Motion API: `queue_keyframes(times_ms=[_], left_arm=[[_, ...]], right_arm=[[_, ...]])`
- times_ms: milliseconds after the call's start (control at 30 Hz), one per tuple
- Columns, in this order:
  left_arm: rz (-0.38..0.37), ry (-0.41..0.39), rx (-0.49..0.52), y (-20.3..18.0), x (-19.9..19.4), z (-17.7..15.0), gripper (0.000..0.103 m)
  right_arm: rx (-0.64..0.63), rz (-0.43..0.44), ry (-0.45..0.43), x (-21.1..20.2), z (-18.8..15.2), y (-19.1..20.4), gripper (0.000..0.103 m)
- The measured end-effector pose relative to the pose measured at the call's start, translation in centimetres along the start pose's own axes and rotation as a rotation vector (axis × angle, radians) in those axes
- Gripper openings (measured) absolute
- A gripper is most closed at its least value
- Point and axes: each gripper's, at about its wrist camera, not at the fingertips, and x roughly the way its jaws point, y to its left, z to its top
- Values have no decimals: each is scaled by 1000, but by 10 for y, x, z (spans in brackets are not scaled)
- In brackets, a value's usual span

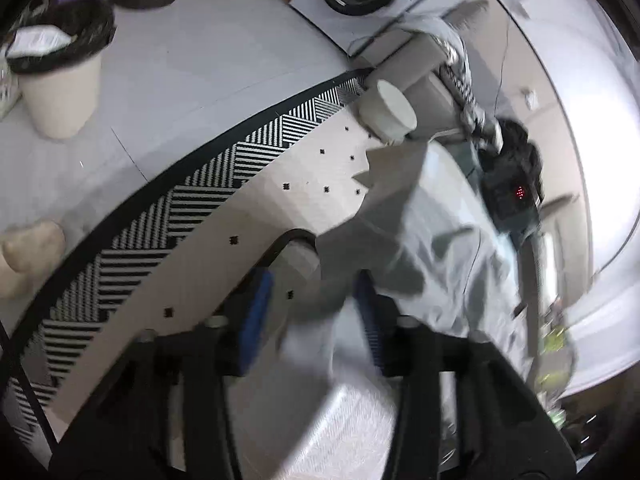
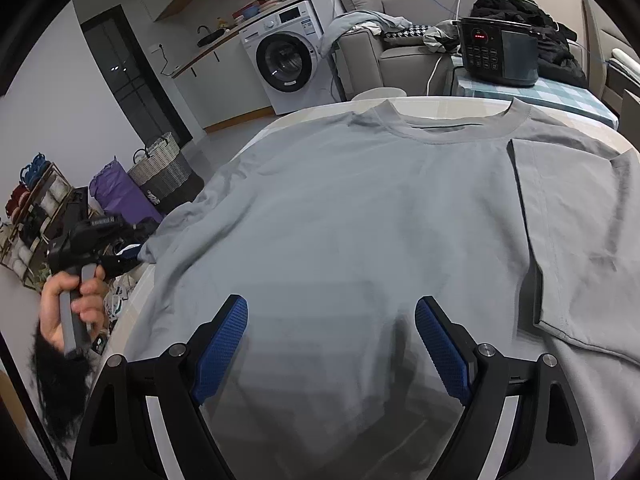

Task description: Fold small clothes

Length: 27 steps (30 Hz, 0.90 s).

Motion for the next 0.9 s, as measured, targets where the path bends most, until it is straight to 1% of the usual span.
queue_keyframes(times_ms=[67,100,133,200,233,300,333,367,400,433,500,533,567,600,633,700,767,833,867,900], left_arm=[[-53,1,-41,12,4,8,71],[-81,14,-49,19,10,12,75],[-118,50,-54,25,19,18,78],[-158,124,-66,28,40,23,78],[-180,175,-79,38,51,23,78],[-210,274,-152,50,83,28,78],[-238,327,-208,58,99,28,78],[-265,372,-242,61,111,27,79],[-287,401,-271,63,119,26,78],[-290,408,-273,62,124,28,78],[-303,404,-235,56,123,34,68],[-316,396,-229,55,123,33,53],[-329,381,-219,51,120,35,24],[-331,359,-191,44,116,36,8],[-315,310,-151,35,109,40,0],[-319,226,-95,17,93,46,0],[-338,179,-57,-2,72,52,0],[-347,140,1,-24,52,55,0],[-331,126,12,-29,43,57,0],[-277,111,17,-30,34,56,0]], right_arm=[[0,-1,1,1,0,1,88],[2,1,5,2,0,0,88],[3,5,6,2,0,0,88],[4,8,6,2,0,-1,88],[5,8,3,1,0,-1,88],[4,10,-1,0,0,-1,88],[5,11,-1,0,0,-1,88],[6,11,0,0,0,-2,88],[9,11,1,0,0,-3,88],[9,12,2,1,1,-2,88],[12,17,2,1,1,-2,88],[10,19,3,1,1,-2,88],[4,18,4,2,1,-1,88],[2,14,5,2,1,0,88],[1,13,6,3,0,0,88],[3,13,9,3,0,-1,88],[6,12,10,4,0,-2,88],[9,11,9,4,0,-3,88],[11,13,8,3,0,-3,88],[12,17,7,3,0,-3,88]])
